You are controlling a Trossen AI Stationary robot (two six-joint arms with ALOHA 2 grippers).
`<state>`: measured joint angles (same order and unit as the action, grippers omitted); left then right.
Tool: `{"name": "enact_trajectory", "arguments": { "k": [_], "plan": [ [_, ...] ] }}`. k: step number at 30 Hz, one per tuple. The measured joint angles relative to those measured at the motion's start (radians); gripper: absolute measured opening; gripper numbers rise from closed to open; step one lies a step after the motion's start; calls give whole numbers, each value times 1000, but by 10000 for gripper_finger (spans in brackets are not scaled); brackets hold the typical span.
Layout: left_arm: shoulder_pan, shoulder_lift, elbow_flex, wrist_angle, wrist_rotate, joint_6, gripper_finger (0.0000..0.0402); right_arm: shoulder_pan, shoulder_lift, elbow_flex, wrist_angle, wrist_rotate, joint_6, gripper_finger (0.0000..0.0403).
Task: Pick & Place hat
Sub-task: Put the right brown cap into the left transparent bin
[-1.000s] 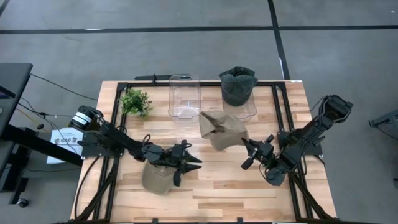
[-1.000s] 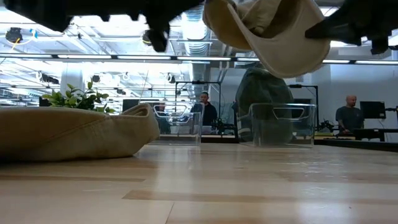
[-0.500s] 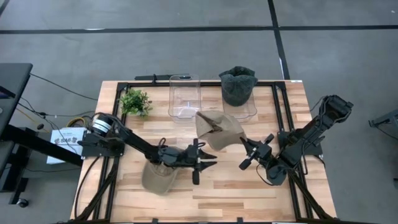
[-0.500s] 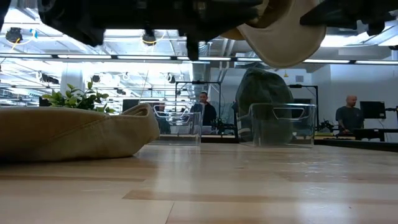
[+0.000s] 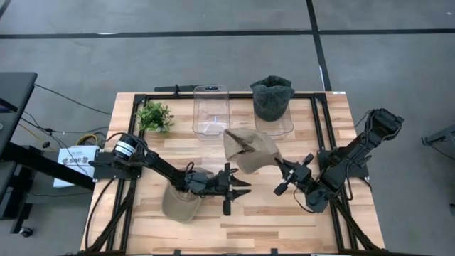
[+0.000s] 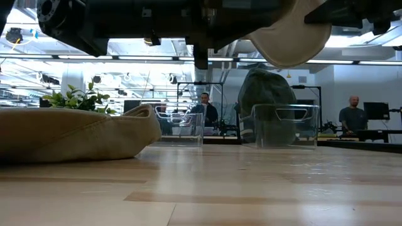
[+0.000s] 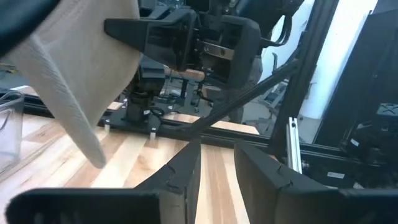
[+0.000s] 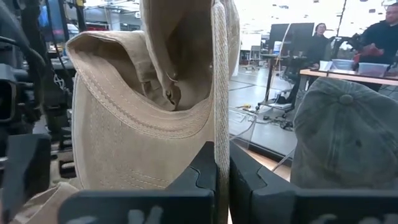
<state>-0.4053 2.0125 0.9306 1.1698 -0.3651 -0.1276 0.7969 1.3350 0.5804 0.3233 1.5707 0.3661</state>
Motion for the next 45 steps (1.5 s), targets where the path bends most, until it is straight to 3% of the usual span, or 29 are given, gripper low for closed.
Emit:
{"name": "enact_trajectory", "arguments": {
  "k": [11, 18, 25, 30, 33, 40, 45],
  "plan": [
    [0, 0, 0, -20, -2, 37, 95, 21, 0, 0, 0, 0, 25, 2],
    [-19, -51, -8, -123, -28, 227, 95, 36, 0, 0, 6, 0, 17, 2],
    [-108, -192, -70, -272, -257, 358, 95, 36, -57, 0, 82, 0, -143, 2],
    [-125, -276, -162, -273, -474, 320, 95, 23, -93, 0, 134, 0, -260, 2],
    [-84, -324, -205, -269, -459, 193, 95, -23, -91, 0, 134, 0, -262, 2],
    [74, -332, -245, -230, -288, -163, 95, -165, -77, 17, 146, -5, -253, 2],
    [127, -302, -234, -162, -158, -246, 95, -215, -41, 77, 153, -127, -254, 2]
  ]
}}
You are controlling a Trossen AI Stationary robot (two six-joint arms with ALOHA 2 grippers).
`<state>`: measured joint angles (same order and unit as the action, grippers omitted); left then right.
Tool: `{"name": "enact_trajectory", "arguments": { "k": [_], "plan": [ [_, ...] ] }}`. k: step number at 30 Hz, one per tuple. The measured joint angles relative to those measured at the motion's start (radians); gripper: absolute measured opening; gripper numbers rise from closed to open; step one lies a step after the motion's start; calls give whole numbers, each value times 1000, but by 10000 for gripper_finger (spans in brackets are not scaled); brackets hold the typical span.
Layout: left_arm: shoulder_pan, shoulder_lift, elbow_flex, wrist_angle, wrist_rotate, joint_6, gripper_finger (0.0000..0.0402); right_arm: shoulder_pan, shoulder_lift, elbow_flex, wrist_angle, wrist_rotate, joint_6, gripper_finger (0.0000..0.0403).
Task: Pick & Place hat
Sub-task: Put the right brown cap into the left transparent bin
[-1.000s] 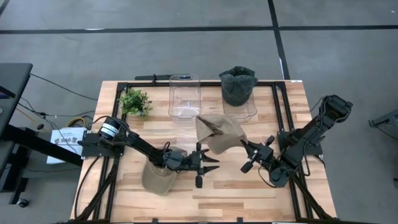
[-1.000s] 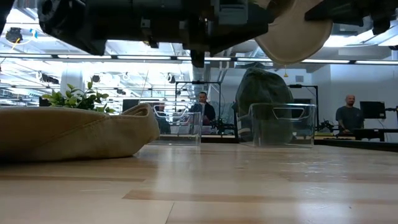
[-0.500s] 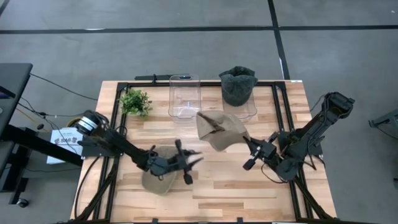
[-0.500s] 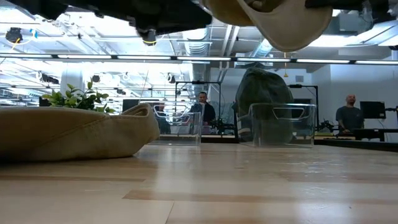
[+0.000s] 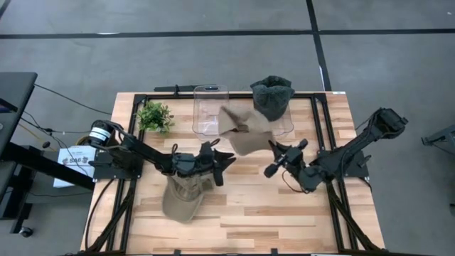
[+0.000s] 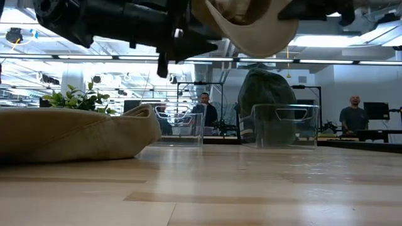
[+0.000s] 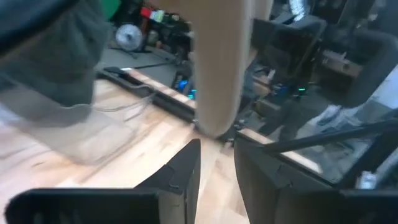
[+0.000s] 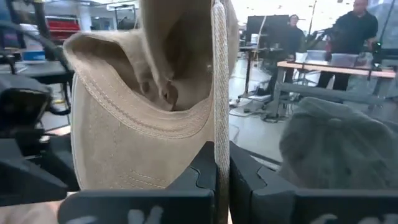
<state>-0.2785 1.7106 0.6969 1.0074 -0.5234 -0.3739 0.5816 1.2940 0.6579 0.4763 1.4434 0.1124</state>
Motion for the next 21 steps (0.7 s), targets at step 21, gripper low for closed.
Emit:
{"name": "enact_trajectory", "arguments": {
  "k": [21],
  "plan": [
    [-2, 22, 33, 31, -7, 55, 95, 80, 385, 205, 100, 116, -46, 3]
  ]
}}
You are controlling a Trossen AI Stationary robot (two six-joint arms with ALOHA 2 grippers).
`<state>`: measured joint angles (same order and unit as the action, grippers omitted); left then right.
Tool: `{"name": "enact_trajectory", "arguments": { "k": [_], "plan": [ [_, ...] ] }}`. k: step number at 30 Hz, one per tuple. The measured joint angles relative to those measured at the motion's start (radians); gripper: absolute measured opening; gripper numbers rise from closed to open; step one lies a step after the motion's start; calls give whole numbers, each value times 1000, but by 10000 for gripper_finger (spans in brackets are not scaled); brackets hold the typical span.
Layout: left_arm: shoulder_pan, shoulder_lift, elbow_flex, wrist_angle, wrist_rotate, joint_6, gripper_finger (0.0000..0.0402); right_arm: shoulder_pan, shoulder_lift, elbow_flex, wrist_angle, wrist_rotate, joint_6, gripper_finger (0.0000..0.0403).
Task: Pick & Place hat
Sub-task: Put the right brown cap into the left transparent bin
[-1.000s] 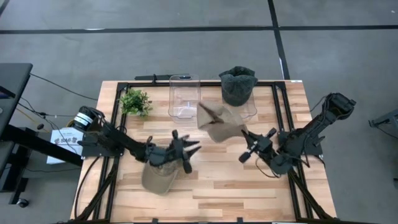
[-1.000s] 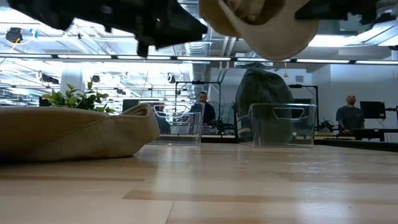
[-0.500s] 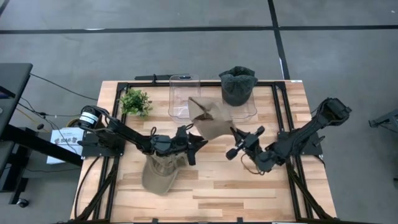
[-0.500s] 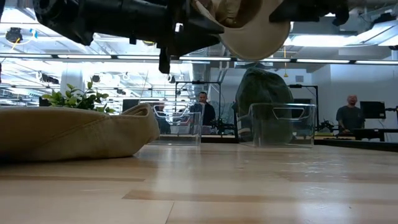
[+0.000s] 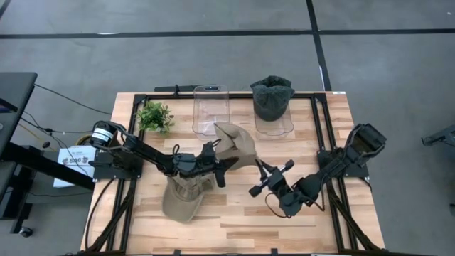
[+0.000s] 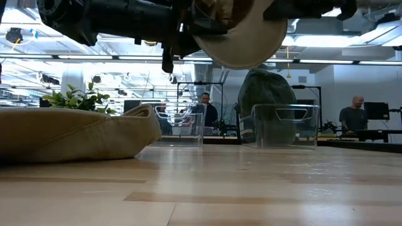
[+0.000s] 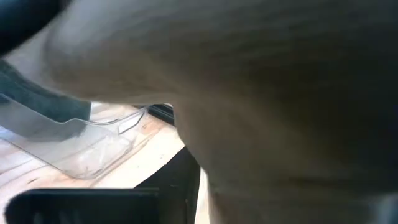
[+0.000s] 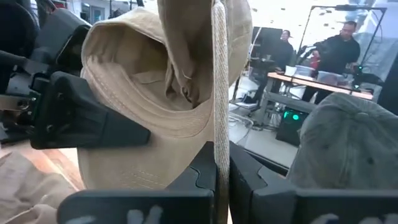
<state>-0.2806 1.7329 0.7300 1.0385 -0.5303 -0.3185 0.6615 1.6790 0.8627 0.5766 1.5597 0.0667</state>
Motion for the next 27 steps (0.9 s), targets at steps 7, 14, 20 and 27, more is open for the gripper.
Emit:
{"name": "enact_trajectory", "arguments": {
  "k": [7, 14, 20, 27],
  "plan": [
    [-11, 0, -1, -10, 13, -1, 95, 25, 13, 24, 0, 10, -92, 3],
    [-21, 0, -1, -9, 7, 25, 95, -22, -67, 23, -39, -1, -176, 2],
    [-20, 0, -1, -13, 4, 50, 95, -47, -146, 23, -204, -1, -95, 2],
    [-17, 0, -2, -13, 7, 52, 95, -48, -212, 23, -371, 9, 96, 2]
  ]
}}
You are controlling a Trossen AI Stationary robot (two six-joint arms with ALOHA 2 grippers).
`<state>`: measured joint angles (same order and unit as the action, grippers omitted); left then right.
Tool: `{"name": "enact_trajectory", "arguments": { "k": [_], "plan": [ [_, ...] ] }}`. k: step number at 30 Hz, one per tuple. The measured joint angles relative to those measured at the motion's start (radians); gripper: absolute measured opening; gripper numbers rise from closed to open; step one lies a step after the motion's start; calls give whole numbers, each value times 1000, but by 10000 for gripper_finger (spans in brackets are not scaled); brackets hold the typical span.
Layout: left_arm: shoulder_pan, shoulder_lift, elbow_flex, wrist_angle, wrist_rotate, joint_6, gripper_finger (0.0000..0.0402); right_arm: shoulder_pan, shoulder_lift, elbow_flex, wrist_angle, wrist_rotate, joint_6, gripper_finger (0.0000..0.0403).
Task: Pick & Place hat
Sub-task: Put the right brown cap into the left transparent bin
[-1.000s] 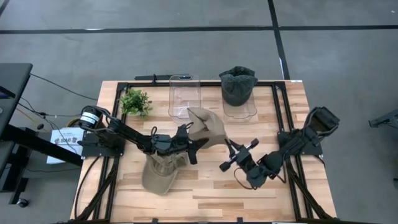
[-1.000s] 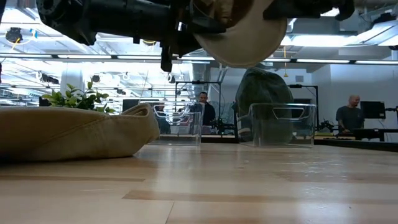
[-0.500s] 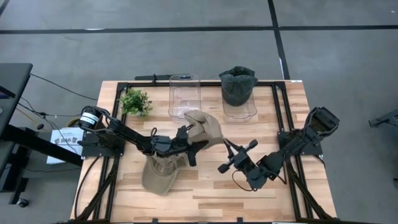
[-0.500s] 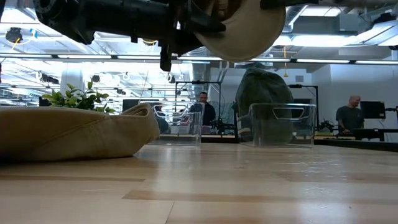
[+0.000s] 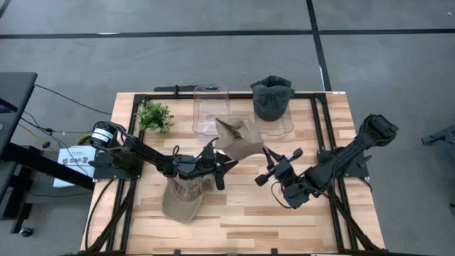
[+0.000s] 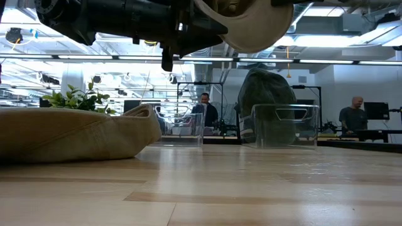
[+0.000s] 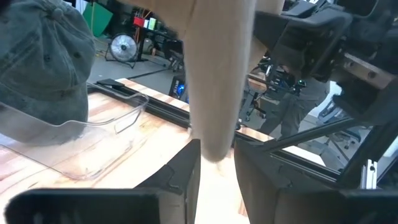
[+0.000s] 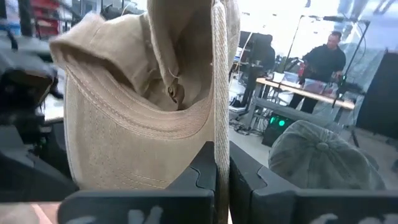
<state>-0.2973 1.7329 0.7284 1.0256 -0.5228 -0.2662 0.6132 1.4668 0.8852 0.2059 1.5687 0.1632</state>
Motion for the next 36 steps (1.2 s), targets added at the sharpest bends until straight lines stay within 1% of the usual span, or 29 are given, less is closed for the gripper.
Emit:
{"name": "enact_trajectory", "arguments": {
  "k": [2, 7, 12, 14, 18, 21, 24, 27, 29, 32, 36],
  "plan": [
    [3, 0, 0, 0, 0, 0, 95, 0, -6, 0, 0, 2, 26, 2],
    [3, 0, 0, 1, -15, -2, 95, -4, -14, 0, 16, 1, 29, 3],
    [40, 0, 0, 32, -27, -1, 95, -16, -4, -1, 19, -7, 72, 3],
    [60, 0, 3, 32, -16, -4, 95, -30, 6, -1, 26, -23, 80, 4],
    [94, 0, 12, 38, 53, -25, 95, -41, 10, -2, 35, -76, 83, 3],
    [102, 0, 12, 31, 64, -30, 92, -41, 12, -2, 34, -87, 79, 4],
    [102, 0, 12, 29, 67, -25, 74, -37, 12, -2, 34, -79, 73, 4],
    [97, 0, 12, 28, 54, 3, 27, -32, 11, -1, 36, -83, 69, 6],
    [98, 0, 12, 29, 55, 16, 14, -31, 10, -1, 34, -87, 67, 12],
    [100, -3, 12, 23, 56, 28, 14, -22, 10, -1, 35, -101, -13, 29],
    [88, -43, 13, -73, 62, 54, 12, 8, -12, -1, 33, -93, -153, 49]
  ]
}}
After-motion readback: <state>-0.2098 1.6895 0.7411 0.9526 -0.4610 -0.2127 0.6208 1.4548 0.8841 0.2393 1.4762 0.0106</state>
